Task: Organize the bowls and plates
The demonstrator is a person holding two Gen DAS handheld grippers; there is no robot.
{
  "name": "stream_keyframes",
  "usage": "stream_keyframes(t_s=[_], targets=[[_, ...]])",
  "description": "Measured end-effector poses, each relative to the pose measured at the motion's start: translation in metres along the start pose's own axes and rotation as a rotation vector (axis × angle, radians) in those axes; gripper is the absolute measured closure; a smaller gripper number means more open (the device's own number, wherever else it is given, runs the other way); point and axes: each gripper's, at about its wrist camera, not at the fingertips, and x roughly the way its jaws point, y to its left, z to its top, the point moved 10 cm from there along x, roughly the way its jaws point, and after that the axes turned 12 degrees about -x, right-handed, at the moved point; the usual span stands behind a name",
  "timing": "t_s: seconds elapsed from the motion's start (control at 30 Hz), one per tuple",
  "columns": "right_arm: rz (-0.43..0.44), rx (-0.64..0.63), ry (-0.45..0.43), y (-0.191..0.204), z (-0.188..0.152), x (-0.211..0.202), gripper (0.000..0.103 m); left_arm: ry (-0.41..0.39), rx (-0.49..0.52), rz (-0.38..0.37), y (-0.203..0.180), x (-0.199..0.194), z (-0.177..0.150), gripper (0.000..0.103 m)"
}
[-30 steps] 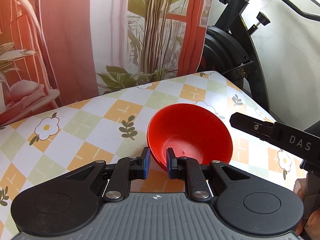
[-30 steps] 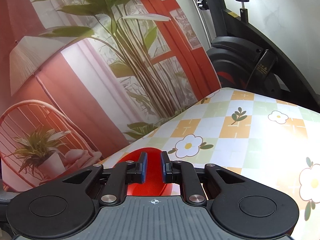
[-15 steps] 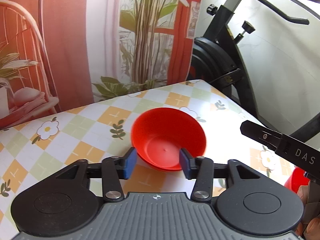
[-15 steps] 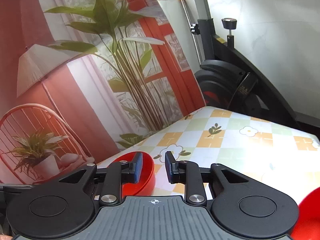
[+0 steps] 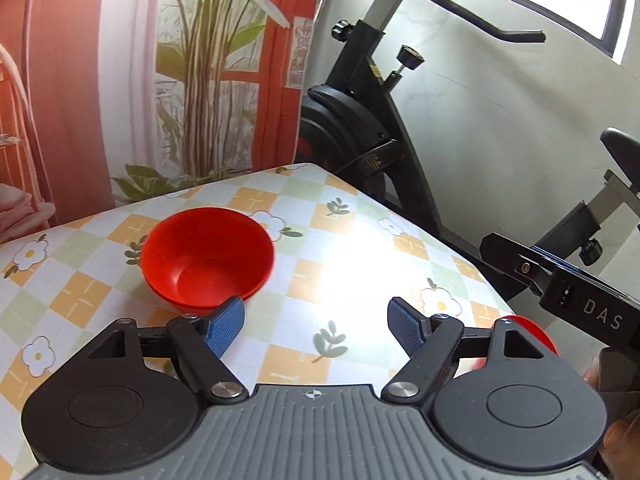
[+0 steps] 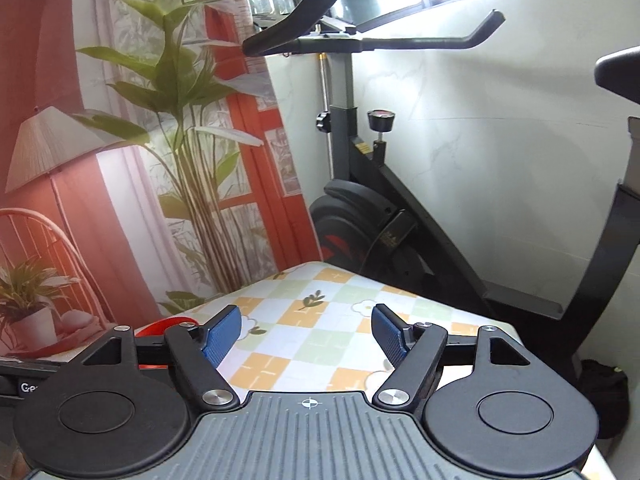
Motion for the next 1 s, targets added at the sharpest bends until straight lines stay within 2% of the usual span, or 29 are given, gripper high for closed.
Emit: stream_keyframes(t_s=[0.07,0.2,0.37,0.67,0.9,1.0], targets=[[-0.036,-0.001,-0.007,-0.016,-0.004,-0.008,0.030,0.004,0.014,-0.022,-0.012,0.000,-0.007,0.022],[-0.168,-0.024,-0.034,-0.050,-0.017,-0.023,0.028,0.024,0.039,-0.078,-0.035,0.002,-0.022,0.022],[-0.237,0.050,0.005,-0.085,-0.046,-0.031,0.029,0.045,0.061,-0.130,-0.059,0.008,-0.036,0.022],[-0.233,0.150,0.096,-0.106,-0.094,-0.035,0.041,0.111,0.066,-0.167,-0.082,0.027,-0.063,0.022],[-0.206,0.216,0.124,-0.111,-0.110,-0.034,0.056,0.153,0.072,-0.183,-0.092,0.037,-0.078,0.025],[-0.185,0.223,0.133,-0.109,-0.113,-0.032,0.064,0.171,0.064,-0.182,-0.091,0.043,-0.083,0.031]])
